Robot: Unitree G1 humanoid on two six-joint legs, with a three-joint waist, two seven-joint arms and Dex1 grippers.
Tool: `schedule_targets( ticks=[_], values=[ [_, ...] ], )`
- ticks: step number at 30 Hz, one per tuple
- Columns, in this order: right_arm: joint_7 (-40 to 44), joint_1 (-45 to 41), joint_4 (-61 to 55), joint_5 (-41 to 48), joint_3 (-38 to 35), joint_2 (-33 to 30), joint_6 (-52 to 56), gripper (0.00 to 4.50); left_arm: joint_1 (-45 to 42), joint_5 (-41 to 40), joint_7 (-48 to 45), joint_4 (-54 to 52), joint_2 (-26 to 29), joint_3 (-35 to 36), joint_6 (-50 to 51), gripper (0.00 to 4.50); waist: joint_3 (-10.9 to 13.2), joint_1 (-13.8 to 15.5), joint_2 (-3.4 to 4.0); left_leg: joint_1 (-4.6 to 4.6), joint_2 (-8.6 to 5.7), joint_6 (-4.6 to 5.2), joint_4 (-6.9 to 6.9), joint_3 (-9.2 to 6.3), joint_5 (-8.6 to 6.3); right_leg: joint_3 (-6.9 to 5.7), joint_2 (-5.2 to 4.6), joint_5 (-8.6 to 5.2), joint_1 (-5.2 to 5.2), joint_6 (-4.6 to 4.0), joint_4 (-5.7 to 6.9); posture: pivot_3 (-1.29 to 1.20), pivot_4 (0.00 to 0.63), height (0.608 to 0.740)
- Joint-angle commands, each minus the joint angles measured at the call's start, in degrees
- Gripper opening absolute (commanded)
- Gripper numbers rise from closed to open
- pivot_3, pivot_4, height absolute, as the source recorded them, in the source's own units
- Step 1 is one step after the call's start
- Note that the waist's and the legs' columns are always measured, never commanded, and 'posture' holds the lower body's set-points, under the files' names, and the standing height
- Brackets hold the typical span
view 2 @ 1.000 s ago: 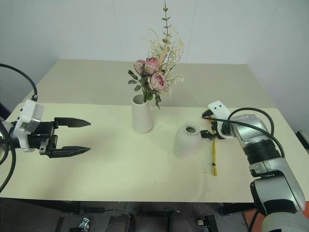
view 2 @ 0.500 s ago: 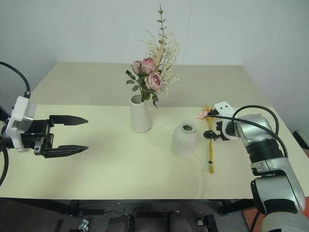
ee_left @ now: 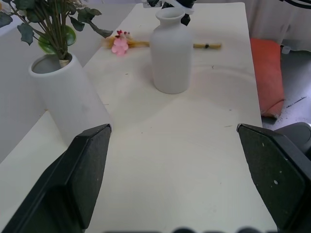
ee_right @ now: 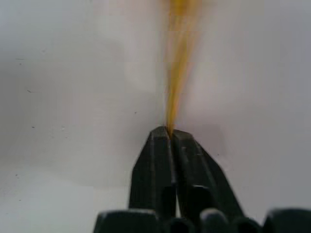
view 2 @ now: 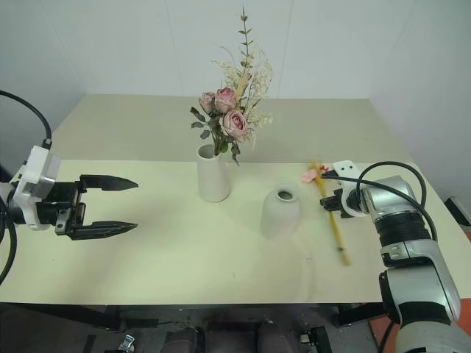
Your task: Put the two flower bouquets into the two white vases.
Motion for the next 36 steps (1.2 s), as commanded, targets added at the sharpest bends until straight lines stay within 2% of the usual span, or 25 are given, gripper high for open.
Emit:
schedule_targets(
  ticks=[1,4,8,10,12,13,15,19,25,31,36],
  values=[
    [-3.4,-0.4,0.7,-1.5,-2.8,0.6,-1.1,0.02,-0.8,0.2,0.0,-0.1,1.0,0.3,-1.2,4.5,0.0,0.0,0.0,0.0,0.0,0.0,0.0,0.0,0.0,0.0,0.0,0.0,0.01,0.01,0.0,0.0,0.15,0.74],
    [-11.1,0.1,-3.5,-1.7,-10.1,2.1,-6.6,0.02,-1.1,0.5,0.0,0.1,1.1,0.1,-1.6,4.5,0.0,-0.2,0.0,-0.01,0.0,0.0,0.02,0.01,0.0,0.01,0.0,0.02,0.0,0.04,-0.01,0.0,0.15,0.74],
    [-24.1,3.5,-20.0,-4.0,-19.3,4.7,-21.1,0.02,-1.4,0.4,-0.1,0.5,1.6,0.6,-1.7,4.5,0.0,-0.3,0.02,-0.08,0.0,-0.01,0.0,0.01,0.01,0.02,-0.01,0.02,-0.09,0.04,0.04,0.0,0.15,0.74],
    [-25.2,4.6,-28.3,-0.1,-25.4,7.0,-24.2,0.02,-1.3,0.4,-0.2,0.7,1.9,0.8,-1.8,4.5,0.0,-0.3,0.03,-0.13,0.0,-0.01,-0.02,-0.01,0.01,0.02,0.0,0.01,-0.14,0.03,0.06,0.0,0.15,0.74],
    [-24.0,5.7,-37.9,7.9,-32.6,10.8,-23.9,0.02,-1.5,0.1,-0.2,1.1,2.0,1.0,-1.8,4.5,0.0,-0.4,0.03,-0.12,0.01,-0.01,-0.06,-0.02,0.0,0.01,0.0,0.02,-0.13,0.0,0.04,0.0,0.15,0.74],
    [-23.8,5.7,-43.7,15.5,-37.2,13.5,-21.7,0.02,-1.9,-0.1,-0.2,1.4,2.2,0.9,-1.6,4.5,0.0,-0.4,0.02,-0.12,0.03,-0.01,-0.07,-0.03,0.0,0.0,0.01,0.03,-0.11,-0.01,0.03,0.0,0.15,0.74],
    [-23.8,5.7,-51.2,25.1,-41.8,16.5,-18.7,0.02,-2.6,-0.3,-0.3,2.1,2.3,0.8,-1.4,4.5,0.0,-0.4,0.03,-0.12,0.06,0.0,-0.07,-0.06,0.0,-0.03,0.01,0.06,-0.07,-0.07,0.03,0.0,0.15,0.74],
    [-27.9,5.0,-59.8,39.0,-43.2,20.2,-15.6,0.02,-4.5,-1.0,-1.2,3.8,2.5,0.1,-0.7,4.5,0.0,-0.5,0.03,-0.05,0.06,0.0,-0.04,-0.04,0.0,-0.03,0.0,0.12,0.01,-0.17,0.02,0.0,0.15,0.74],
    [-32.8,9.6,-66.2,46.9,-40.2,21.3,-15.9,0.02,-5.4,0.2,-2.4,5.7,2.9,-0.6,-1.6,4.5,0.0,-0.8,0.03,0.09,0.08,0.08,-0.04,-0.03,0.06,-0.04,0.01,0.0,0.03,0.0,0.22,0.0,0.15,0.74],
    [-29.7,18.5,-64.9,42.4,-35.3,21.8,-23.0,0.02,-5.2,0.2,-2.4,5.7,3.2,-0.6,-1.6,4.5,0.0,-0.9,0.03,0.15,0.07,0.1,-0.04,-0.02,0.13,-0.02,0.02,-0.08,-0.01,-0.06,0.47,0.0,0.15,0.74],
    [-27.3,21.9,-62.2,38.9,-31.5,22.1,-27.7,0.02,-5.3,0.4,-1.7,5.8,3.6,0.0,-1.4,4.5,0.0,-1.1,0.03,0.14,0.07,0.11,-0.04,-0.01,0.13,0.01,0.04,-0.09,-0.05,-0.06,0.5,0.0,0.15,0.74]
  ],
)
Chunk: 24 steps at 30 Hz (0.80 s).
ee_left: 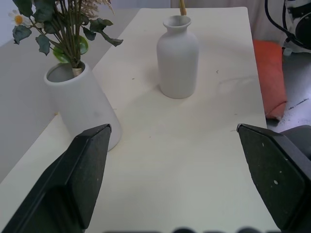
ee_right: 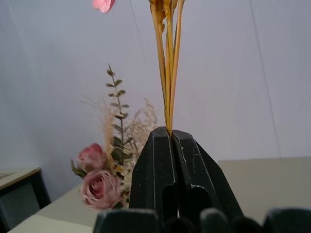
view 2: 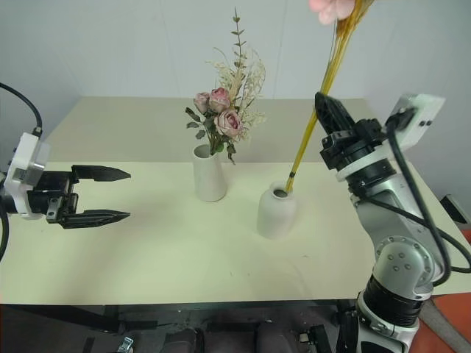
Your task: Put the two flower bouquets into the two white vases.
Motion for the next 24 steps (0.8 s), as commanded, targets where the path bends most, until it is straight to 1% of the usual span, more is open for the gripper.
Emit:
schedule_targets(
  ticks=[1,11,13,14,15,20,21,22,24],
  values=[
    [2.3,1.7,0.0,-3.0,2.6,0.3,-5.2,0.02,-0.6,0.2,0.2,-0.6,1.9,1.6,-0.3,4.5,0.0,0.0,0.0,0.0,0.01,0.0,0.0,-0.01,0.0,0.0,0.02,-0.01,0.0,0.0,0.01,0.0,0.15,0.74],
    [4.7,4.4,0.7,-5.2,5.7,0.6,-10.3,0.02,-0.1,-0.6,0.5,-0.9,2.7,2.6,0.3,4.5,0.0,0.1,0.0,0.0,0.04,0.0,0.0,-0.03,0.0,-0.01,0.05,-0.05,-0.02,-0.01,0.01,0.0,0.15,0.74],
    [6.3,6.1,-0.3,-5.5,6.7,0.5,-11.6,0.51,-0.1,-0.5,0.6,-0.9,2.7,2.5,0.1,4.5,0.0,0.1,0.0,-0.01,0.04,0.0,0.0,-0.03,0.0,-0.01,0.05,-0.05,-0.02,-0.01,0.01,0.0,0.15,0.74],
    [6.9,7.0,-0.9,-5.6,7.2,0.4,-12.1,0.67,-0.2,-0.5,0.6,-0.8,2.6,2.5,0.1,4.5,0.0,0.1,0.0,-0.01,0.04,0.0,0.0,-0.02,0.0,-0.01,0.05,-0.05,-0.02,-0.01,0.0,0.0,0.15,0.74],
    [7.4,7.8,-1.6,-5.4,7.5,0.3,-12.6,0.96,-0.2,-0.5,0.7,-0.9,2.5,2.4,0.0,4.5,0.0,0.1,0.0,-0.01,0.04,0.0,0.0,-0.02,0.0,-0.01,0.05,-0.05,-0.02,-0.01,0.0,0.0,0.15,0.74],
    [8.8,11.7,-3.7,-5.9,9.0,-0.3,-13.4,2.61,-0.5,-0.1,1.0,-0.7,1.9,1.6,-0.6,4.5,0.0,0.1,0.0,-0.01,0.04,0.0,0.0,-0.02,0.0,-0.01,0.05,-0.06,-0.03,-0.01,0.01,0.0,0.15,0.74],
    [8.9,12.8,-4.2,-6.8,9.3,-0.8,-13.4,3.02,-0.6,0.0,1.0,-0.6,1.9,1.5,-0.7,4.5,0.0,0.1,0.0,-0.01,0.04,0.0,0.0,-0.03,0.0,-0.01,0.05,-0.06,-0.03,-0.01,0.02,0.0,0.15,0.74],
    [9.0,14.0,-4.7,-7.2,9.1,-1.3,-13.4,3.28,-0.7,0.1,0.9,-0.4,1.8,1.3,-0.9,4.5,0.0,0.1,0.0,0.0,0.03,0.0,0.0,-0.02,0.0,-0.01,0.05,-0.06,-0.03,-0.01,0.02,0.0,0.15,0.74],
    [9.4,16.2,-5.7,-6.8,7.8,-2.7,-13.1,4.01,-0.9,0.1,0.9,-0.1,1.8,1.2,-1.1,4.5,0.0,0.2,0.0,0.0,0.03,0.0,0.0,-0.03,0.0,-0.01,0.05,-0.07,-0.03,-0.02,0.02,0.0,0.15,0.74]
  ],
)
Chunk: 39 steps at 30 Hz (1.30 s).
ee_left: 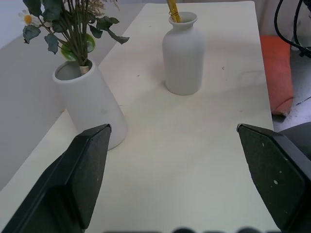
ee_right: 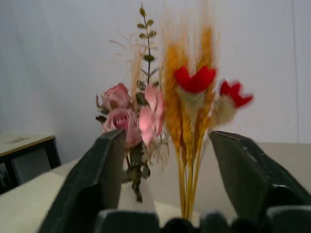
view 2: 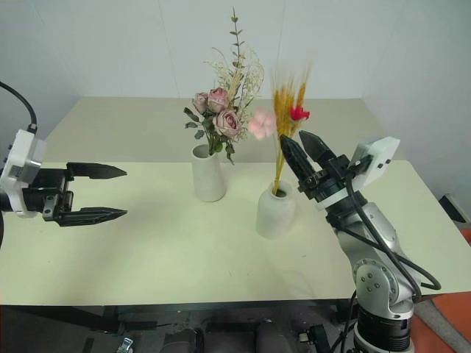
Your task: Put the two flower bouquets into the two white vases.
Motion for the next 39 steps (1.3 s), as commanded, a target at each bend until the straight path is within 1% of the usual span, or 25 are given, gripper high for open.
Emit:
schedule_targets(
  ticks=[1,2,5,8,10,15,17,19,22,26,28,30,34,39],
  values=[
    [1.1,2.9,-4.2,0.5,-3.1,-3.0,-1.0,4.33,-1.1,0.2,0.0,0.0,0.3,0.7,-1.2,4.5,0.0,0.1,0.0,-0.01,0.0,0.0,0.0,0.01,0.0,0.0,0.0,0.0,0.0,0.0,-0.01,0.0,0.15,0.74],
    [1.8,4.3,-4.8,0.8,-4.4,-4.7,-0.7,4.46,-1.2,0.3,0.1,0.1,0.3,0.6,-1.3,4.5,0.0,0.2,0.0,-0.01,-0.01,0.0,0.0,0.01,0.0,0.0,-0.01,-0.01,0.0,0.0,-0.01,0.0,0.15,0.74],
    [6.1,8.1,-4.3,3.7,-10.3,-11.0,-0.2,4.46,-1.4,0.4,0.1,0.5,0.1,0.4,-1.5,4.5,0.0,0.6,0.0,-0.02,-0.02,0.0,0.01,0.03,0.0,0.0,-0.03,-0.02,0.01,0.02,-0.04,0.0,0.15,0.74],
    [16.3,12.7,-0.8,5.6,-18.7,-20.3,-0.2,4.46,-1.1,0.2,0.0,0.6,0.2,0.6,-1.7,4.5,0.0,1.1,0.0,0.0,-0.03,0.0,0.01,0.06,0.0,0.0,-0.06,-0.08,0.05,-0.07,-0.06,0.0,0.15,0.74],
    [23.6,15.7,2.5,5.2,-23.4,-25.9,-0.9,4.46,-0.8,0.1,-0.2,0.9,0.4,0.9,-1.8,4.5,0.0,1.3,-0.02,0.02,-0.04,0.0,0.01,0.07,0.0,0.01,-0.06,-0.22,0.06,-0.29,-0.07,0.0,0.15,0.74],
    [44.1,23.9,13.9,-1.3,-33.6,-38.7,-4.8,4.46,0.4,0.5,-0.6,2.0,1.3,2.4,-2.3,4.5,0.0,1.2,-0.02,0.42,-0.03,0.0,0.0,0.08,-0.01,0.02,-0.05,-0.3,0.43,-0.35,-0.1,0.0,0.15,0.74],
    [49.9,25.5,18.9,-3.0,-37.2,-43.0,-4.6,4.46,1.5,0.6,-0.9,2.4,1.8,3.5,-2.4,4.5,0.0,1.2,-0.02,0.56,-0.03,-0.01,-0.01,0.11,-0.01,0.03,-0.06,-0.3,0.53,-0.35,-0.15,0.0,0.15,0.74],
    [53.0,25.6,22.9,-4.7,-39.3,-45.9,-4.8,4.46,2.9,0.9,-0.9,2.7,2.1,4.8,-2.7,4.5,0.0,1.1,-0.02,0.75,-0.02,-0.01,-0.03,0.13,-0.02,0.04,-0.08,-0.31,0.72,-0.35,-0.23,0.0,0.15,0.74],
    [55.8,25.5,26.7,-7.8,-40.6,-48.1,-6.3,4.46,5.1,1.1,-0.8,2.5,2.2,6.7,-2.9,4.5,0.0,1.1,-0.02,0.85,0.0,-0.02,-0.05,0.12,-0.02,0.01,-0.1,-0.31,0.85,-0.34,-0.44,0.0,0.15,0.74],
    [58.8,25.5,28.5,-10.7,-40.5,-48.8,-8.1,4.46,7.3,1.1,-0.4,1.6,1.7,8.5,-2.8,4.5,0.0,1.3,-0.02,0.73,-0.03,-0.03,-0.05,0.18,-0.03,0.0,-0.18,-0.3,0.84,-0.33,-0.62,0.0,0.15,0.74],
    [59.4,25.4,28.9,-12.2,-40.0,-48.7,-9.3,4.46,8.3,1.2,-0.2,1.2,1.4,9.1,-2.9,4.5,0.0,1.3,-0.02,0.7,-0.05,-0.03,-0.05,0.22,-0.03,0.0,-0.23,-0.29,0.84,-0.31,-0.65,0.0,0.15,0.74],
    [58.6,24.8,29.1,-13.4,-39.0,-49.2,-8.2,4.46,9.6,0.8,-0.5,0.9,1.7,9.6,-2.0,4.5,0.0,1.3,-0.02,0.67,-0.05,-0.04,-0.05,0.26,-0.03,0.0,-0.24,-0.28,0.83,-0.3,-0.69,0.0,0.15,0.74],
    [58.8,23.6,29.2,-13.5,-38.3,-49.6,-6.3,4.46,11.4,-1.0,-2.2,0.3,2.6,10.2,0.5,4.5,0.0,1.3,-0.02,0.67,-0.05,-0.04,-0.05,0.27,-0.04,0.0,-0.24,-0.28,0.8,-0.29,-0.68,0.0,0.15,0.74],
    [61.2,23.8,27.4,-11.6,-39.5,-49.7,-2.0,4.46,11.4,-1.1,-3.3,0.9,2.8,9.9,0.6,4.5,0.0,1.3,-0.01,0.68,-0.04,-0.05,-0.05,0.26,-0.04,0.0,-0.24,-0.28,0.79,-0.29,-0.67,0.0,0.15,0.74]
  ],
)
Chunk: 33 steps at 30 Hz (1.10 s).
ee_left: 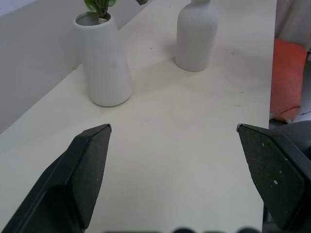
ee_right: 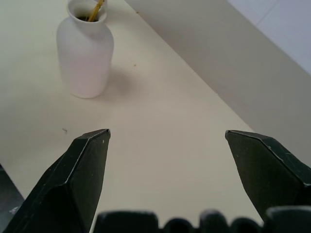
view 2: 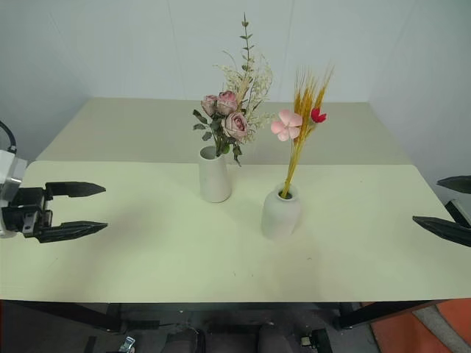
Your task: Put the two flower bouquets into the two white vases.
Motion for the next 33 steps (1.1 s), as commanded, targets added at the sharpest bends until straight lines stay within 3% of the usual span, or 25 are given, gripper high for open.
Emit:
schedule_targets(
  ticks=[1,14,25,33],
  values=[
    [1.3,0.2,-2.4,1.0,-2.8,-0.2,2.1,4.46,-0.4,-0.7,-0.9,-0.7,1.1,1.7,-0.5,4.5,0.0,0.0,0.0,0.0,0.0,0.0,0.0,0.0,0.0,0.0,-0.01,0.0,0.01,0.0,0.0,0.0,0.15,0.74],
    [2.9,8.5,-13.4,2.4,-13.7,6.7,9.2,4.46,-13.8,2.3,-6.6,8.3,0.3,-9.8,-4.3,4.5,0.0,0.4,0.0,-0.05,-0.02,-0.05,0.0,0.02,-0.03,-0.02,-0.01,0.02,0.02,0.04,-0.02,0.0,0.15,0.74],
    [1.6,13.7,-17.5,2.9,-19.5,11.1,8.9,4.46,-32.8,5.1,-10.1,22.8,-3.3,-26.1,-10.6,4.5,0.0,0.1,-0.02,-0.06,-0.07,0.0,0.02,-0.01,0.0,0.0,0.0,0.06,0.08,0.11,-0.01,0.0,0.15,0.74],
    [0.4,13.3,-16.7,2.4,-20.5,10.1,7.7,4.46,-44.3,4.3,-10.1,33.7,-5.0,-37.8,-17.0,4.5,0.0,0.1,-0.03,-0.08,-0.08,0.01,0.02,-0.07,0.01,0.01,0.03,0.07,0.09,0.14,0.01,0.0,0.15,0.74]
  ],
)
